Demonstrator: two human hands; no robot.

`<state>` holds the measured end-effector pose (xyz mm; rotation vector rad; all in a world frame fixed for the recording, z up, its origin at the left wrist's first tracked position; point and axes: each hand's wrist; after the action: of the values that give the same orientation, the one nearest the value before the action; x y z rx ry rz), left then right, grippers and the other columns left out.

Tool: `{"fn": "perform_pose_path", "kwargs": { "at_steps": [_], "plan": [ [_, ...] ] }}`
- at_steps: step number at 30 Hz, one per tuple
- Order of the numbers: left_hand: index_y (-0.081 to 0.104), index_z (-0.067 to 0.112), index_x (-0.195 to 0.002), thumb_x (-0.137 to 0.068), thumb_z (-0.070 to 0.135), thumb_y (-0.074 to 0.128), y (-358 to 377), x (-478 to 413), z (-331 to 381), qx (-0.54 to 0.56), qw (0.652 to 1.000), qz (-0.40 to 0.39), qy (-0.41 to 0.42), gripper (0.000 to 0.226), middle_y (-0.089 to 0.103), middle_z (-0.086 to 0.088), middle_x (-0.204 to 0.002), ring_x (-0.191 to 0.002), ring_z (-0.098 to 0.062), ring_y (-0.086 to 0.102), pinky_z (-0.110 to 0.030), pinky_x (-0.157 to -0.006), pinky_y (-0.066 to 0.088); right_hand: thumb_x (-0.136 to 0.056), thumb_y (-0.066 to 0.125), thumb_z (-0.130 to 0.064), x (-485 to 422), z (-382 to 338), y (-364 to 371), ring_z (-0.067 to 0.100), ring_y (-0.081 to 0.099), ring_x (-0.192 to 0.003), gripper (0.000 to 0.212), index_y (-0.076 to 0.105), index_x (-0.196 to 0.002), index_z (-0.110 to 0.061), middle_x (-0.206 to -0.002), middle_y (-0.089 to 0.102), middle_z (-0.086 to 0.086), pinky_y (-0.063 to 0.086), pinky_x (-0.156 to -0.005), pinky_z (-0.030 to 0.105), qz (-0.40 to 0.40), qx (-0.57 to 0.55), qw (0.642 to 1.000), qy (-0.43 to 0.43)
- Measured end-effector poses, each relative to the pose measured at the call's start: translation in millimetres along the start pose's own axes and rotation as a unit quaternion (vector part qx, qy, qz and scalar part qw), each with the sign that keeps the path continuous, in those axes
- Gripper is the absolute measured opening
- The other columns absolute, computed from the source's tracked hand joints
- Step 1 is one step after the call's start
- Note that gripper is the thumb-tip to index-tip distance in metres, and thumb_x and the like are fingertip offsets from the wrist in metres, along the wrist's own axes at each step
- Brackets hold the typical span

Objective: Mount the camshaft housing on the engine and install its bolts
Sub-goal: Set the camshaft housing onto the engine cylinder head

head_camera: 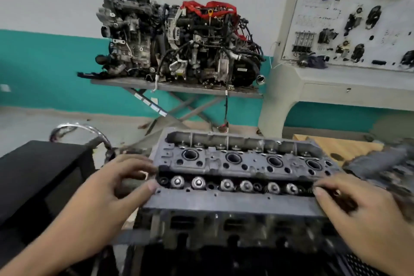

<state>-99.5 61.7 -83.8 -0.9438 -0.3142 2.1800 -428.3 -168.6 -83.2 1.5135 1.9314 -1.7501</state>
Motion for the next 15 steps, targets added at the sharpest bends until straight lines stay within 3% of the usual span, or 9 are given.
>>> {"fn": "perform_pose_path", "kwargs": {
  "at_steps": [3,5,8,11,15],
  "plan": [
    [0.073,0.048,-0.092,-0.087,0.045,0.063,4,24,21,-0.006,0.996,0.032,-0.085,0.012,0.077,0.008,-0.095,-0.079,-0.009,0.070,-0.027,-0.076,0.053,-0.085,0.070,-0.014,22,-3,-10,0.003,0.064,-0.088,0.016,0.072,-0.090,-0.029,-0.093,0.068,-0.018,0.038,-0.086,0.001,0.060,-0.046,0.997,0.017],
    [0.074,0.045,-0.087,-0.091,0.048,0.059,2,42,28,-0.024,0.988,0.035,-0.145,0.015,0.075,0.006,-0.079,-0.075,-0.007,0.064,-0.027,-0.072,0.047,-0.086,0.069,-0.006,35,-8,-11,0.007,0.063,-0.092,0.015,0.075,-0.095,-0.017,-0.095,0.068,-0.010,0.040,-0.089,0.006,0.060,-0.046,0.997,0.018],
    [0.077,0.029,-0.104,-0.090,0.043,0.066,9,65,41,-0.081,0.980,0.054,-0.173,0.023,0.069,0.019,-0.086,-0.090,-0.004,0.064,-0.026,-0.077,0.045,-0.091,0.066,-0.023,48,-9,-13,0.007,0.057,-0.110,0.025,0.069,-0.115,-0.018,-0.113,0.063,-0.011,0.039,-0.098,0.020,0.003,-0.035,0.999,0.011],
    [0.071,0.017,-0.115,-0.090,0.032,0.069,15,62,67,-0.189,0.966,0.130,-0.118,0.030,0.072,0.004,-0.097,-0.096,-0.021,0.066,-0.033,-0.080,0.047,-0.096,0.050,-0.043,47,-3,-21,0.008,0.047,-0.124,0.040,0.059,-0.129,-0.022,-0.129,0.055,-0.013,0.034,-0.107,0.023,-0.093,0.010,0.996,-0.012],
    [0.068,0.026,-0.098,-0.090,0.037,0.064,50,29,108,-0.300,0.953,0.041,-0.017,0.014,0.066,0.006,-0.097,-0.097,-0.019,0.058,-0.036,-0.079,0.048,-0.098,0.040,-0.046,16,-8,-39,0.016,0.056,-0.091,0.036,0.064,-0.094,-0.020,-0.094,0.063,-0.005,0.048,-0.083,0.036,-0.138,0.050,0.988,-0.044]
  ]
}}
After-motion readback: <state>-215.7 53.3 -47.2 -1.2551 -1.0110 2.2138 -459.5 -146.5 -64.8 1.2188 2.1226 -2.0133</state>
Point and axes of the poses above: each hand's wrist, its own x-axis away from the middle knuckle, its own y-axis out of the palm, z = x × y
